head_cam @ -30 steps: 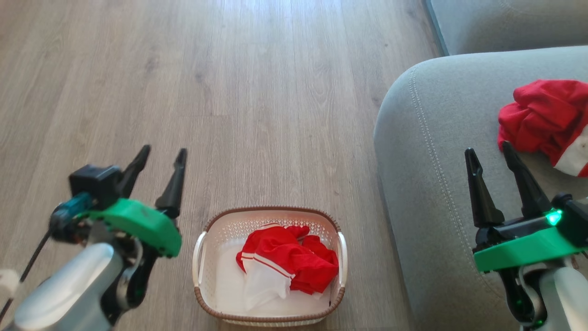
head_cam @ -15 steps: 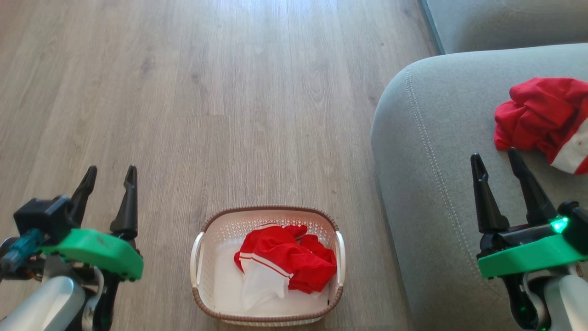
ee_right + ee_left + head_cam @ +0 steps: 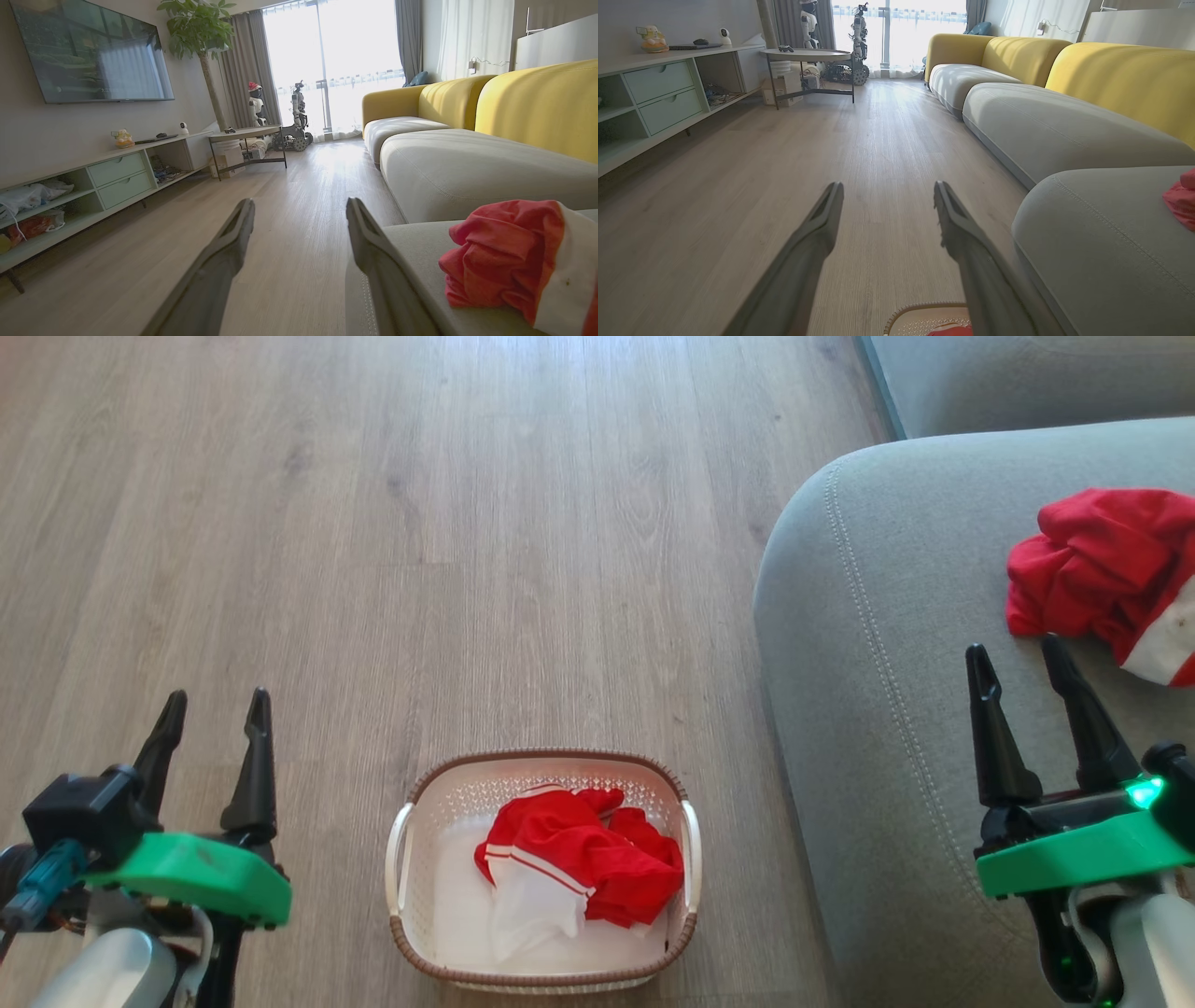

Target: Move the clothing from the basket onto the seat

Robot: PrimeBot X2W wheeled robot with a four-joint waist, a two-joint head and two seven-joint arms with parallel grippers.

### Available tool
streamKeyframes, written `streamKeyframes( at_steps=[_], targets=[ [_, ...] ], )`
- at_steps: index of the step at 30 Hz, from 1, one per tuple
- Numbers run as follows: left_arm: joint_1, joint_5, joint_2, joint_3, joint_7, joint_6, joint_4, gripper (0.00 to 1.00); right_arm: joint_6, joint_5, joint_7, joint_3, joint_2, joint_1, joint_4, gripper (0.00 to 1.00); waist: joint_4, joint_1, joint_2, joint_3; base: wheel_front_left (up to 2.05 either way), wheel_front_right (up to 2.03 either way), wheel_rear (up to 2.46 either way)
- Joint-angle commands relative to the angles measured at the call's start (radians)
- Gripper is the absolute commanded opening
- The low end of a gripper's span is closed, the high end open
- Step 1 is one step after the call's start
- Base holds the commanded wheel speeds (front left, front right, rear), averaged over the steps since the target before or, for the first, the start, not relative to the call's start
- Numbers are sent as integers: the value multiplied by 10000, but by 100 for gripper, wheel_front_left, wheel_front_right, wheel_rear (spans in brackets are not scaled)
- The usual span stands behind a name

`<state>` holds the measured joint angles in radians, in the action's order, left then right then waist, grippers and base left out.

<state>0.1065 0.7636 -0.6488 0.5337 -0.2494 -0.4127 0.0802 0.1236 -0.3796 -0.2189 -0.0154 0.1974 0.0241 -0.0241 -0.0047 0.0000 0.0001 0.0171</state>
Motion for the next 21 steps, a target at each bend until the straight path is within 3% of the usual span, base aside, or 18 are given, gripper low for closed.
streamKeyframes(
  at_steps=[1, 21],
  targets=[
    [322, -146, -177, -705, -123, 39, 273, 100, 71, 38, -32, -121, 116, 64, -383, 100, -14, 0, -1, 11, 0, 0, 0],
    [-434, -713, 878, -1855, -124, 470, 222, 100, 71, 90, -28, 0, 17, 30, -516, 100, -15, 0, -1, 156, 0, 0, 0]
  ],
)
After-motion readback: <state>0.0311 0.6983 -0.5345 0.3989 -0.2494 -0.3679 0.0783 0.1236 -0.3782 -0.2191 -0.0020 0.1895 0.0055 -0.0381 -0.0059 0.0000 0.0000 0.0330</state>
